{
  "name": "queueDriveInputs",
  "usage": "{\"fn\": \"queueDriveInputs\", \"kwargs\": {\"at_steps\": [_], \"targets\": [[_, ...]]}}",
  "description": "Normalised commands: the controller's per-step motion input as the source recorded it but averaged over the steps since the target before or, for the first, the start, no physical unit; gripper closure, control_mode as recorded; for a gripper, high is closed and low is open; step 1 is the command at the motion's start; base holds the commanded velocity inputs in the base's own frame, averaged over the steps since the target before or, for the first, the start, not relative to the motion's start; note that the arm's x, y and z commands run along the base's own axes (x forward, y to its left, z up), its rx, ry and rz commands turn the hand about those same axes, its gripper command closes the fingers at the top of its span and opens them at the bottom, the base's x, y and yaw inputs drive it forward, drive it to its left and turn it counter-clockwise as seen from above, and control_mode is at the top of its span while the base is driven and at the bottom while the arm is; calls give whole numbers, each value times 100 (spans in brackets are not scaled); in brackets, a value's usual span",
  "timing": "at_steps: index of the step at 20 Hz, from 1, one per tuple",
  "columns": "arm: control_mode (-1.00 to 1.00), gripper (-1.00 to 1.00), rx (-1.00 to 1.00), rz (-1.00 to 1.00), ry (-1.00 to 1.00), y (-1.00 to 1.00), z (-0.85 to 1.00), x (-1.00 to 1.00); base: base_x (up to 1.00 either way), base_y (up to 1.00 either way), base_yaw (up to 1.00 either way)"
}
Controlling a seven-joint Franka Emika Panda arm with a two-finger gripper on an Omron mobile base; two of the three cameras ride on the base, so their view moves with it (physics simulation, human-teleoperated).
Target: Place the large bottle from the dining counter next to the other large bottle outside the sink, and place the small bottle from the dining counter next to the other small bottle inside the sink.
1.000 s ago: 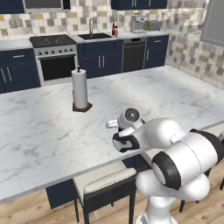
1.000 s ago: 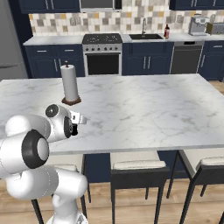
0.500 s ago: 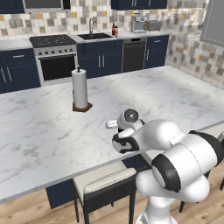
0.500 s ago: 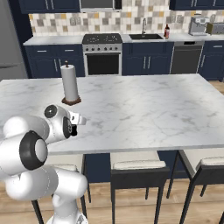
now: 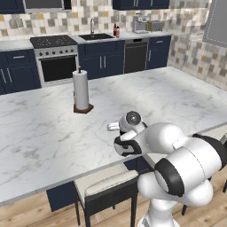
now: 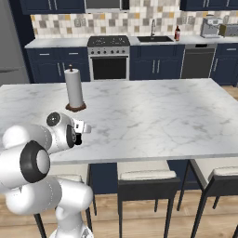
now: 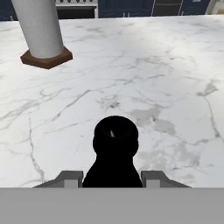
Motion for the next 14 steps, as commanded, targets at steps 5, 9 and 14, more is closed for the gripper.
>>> {"fn": "queueDriveInputs", "kwargs": {"at_steps": [5, 9, 14], "targets": [[100, 100, 0, 0, 0, 0, 0, 0, -46, 0, 0], [100, 100, 0, 0, 0, 0, 0, 0, -63, 0, 0], [100, 100, 0, 0, 0, 0, 0, 0, -19, -4, 0]]}}
